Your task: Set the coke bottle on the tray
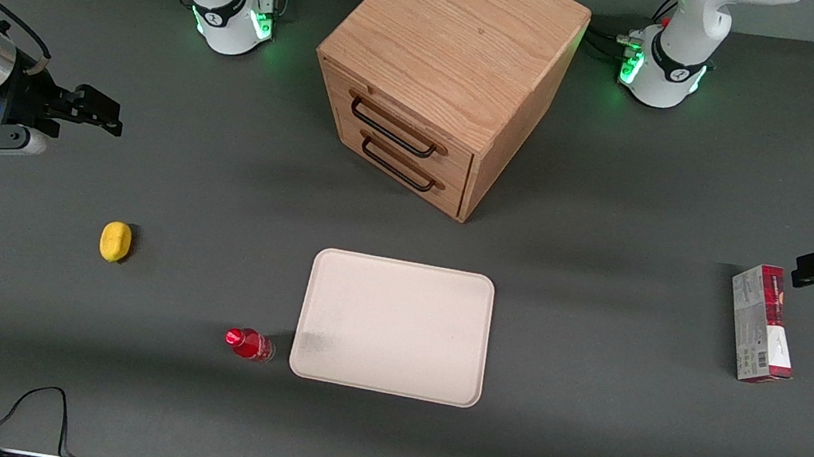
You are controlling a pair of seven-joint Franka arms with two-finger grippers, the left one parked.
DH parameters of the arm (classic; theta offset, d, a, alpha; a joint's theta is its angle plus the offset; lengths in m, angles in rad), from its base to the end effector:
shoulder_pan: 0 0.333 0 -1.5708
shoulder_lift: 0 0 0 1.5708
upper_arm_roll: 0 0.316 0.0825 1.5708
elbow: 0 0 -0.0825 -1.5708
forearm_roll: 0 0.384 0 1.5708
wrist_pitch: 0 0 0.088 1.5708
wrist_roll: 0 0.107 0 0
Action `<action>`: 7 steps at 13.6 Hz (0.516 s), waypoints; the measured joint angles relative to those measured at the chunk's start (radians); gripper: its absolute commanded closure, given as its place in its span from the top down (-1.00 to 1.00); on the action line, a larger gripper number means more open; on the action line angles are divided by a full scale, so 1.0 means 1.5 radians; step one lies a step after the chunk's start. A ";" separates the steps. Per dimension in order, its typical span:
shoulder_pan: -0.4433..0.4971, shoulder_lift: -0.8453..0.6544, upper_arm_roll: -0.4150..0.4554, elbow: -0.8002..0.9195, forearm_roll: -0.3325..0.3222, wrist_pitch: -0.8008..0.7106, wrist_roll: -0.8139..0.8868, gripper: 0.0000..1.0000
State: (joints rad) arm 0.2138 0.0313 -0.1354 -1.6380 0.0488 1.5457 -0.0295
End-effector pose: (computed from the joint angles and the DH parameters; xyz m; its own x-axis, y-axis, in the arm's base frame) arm 0.5545 0.0500 0.5738 0.9867 0.1078 -0.1216 0.1027 -0.9936 -0.0479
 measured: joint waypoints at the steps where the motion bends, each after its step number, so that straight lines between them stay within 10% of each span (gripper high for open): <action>1: 0.000 0.005 0.000 0.005 0.000 0.000 0.000 1.00; 7: 0.003 0.067 0.003 0.089 0.000 -0.037 0.000 1.00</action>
State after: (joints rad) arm 0.2180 0.1314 -0.1312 -1.5041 0.0491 1.4900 -0.0295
